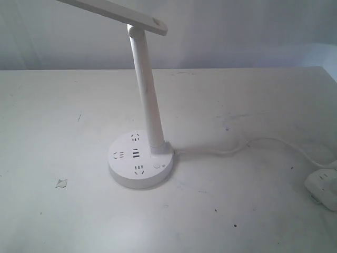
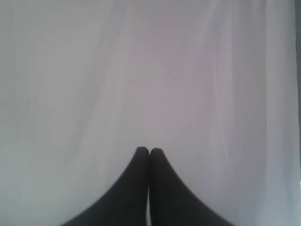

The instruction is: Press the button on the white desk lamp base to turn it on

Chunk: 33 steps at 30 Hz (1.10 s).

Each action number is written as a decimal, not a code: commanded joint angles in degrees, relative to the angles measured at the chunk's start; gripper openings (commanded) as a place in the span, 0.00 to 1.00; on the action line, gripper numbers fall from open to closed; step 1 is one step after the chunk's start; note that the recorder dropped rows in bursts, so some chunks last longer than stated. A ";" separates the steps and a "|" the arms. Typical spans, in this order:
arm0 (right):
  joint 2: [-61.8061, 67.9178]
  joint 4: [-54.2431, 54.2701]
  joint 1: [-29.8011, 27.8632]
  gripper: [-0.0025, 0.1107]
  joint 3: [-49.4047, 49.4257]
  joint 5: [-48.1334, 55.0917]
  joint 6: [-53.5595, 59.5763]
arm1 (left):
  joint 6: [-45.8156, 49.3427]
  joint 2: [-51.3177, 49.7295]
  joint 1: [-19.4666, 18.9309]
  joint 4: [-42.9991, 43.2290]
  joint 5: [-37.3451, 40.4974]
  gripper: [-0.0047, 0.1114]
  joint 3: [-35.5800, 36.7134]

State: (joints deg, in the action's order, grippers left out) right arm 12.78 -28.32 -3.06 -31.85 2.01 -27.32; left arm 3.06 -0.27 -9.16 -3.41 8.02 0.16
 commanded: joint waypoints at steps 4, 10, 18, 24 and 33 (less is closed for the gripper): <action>-12.78 0.64 -0.49 0.02 17.25 -3.40 0.21 | -0.12 0.27 -0.02 -0.43 -0.37 0.05 -0.16; -12.78 -3.35 -1.11 0.02 25.89 -3.16 0.21 | -0.12 0.27 -0.02 -0.43 -0.47 0.05 -0.16; -12.78 -2.95 -0.98 0.02 31.85 8.31 0.21 | -0.12 0.27 -0.02 -0.43 -0.47 0.05 -0.16; -12.78 5.33 -0.98 0.02 31.85 19.59 0.21 | -0.12 0.27 -0.02 -0.43 -0.47 0.05 -0.16; -12.78 23.88 -0.98 0.02 31.85 18.27 0.21 | -0.12 0.27 -0.02 -0.43 -0.47 0.05 -0.16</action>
State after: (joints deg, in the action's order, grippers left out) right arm 0.31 -4.61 -3.88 -0.41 20.52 -27.32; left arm 3.06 -0.27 -9.16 -3.41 8.02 0.16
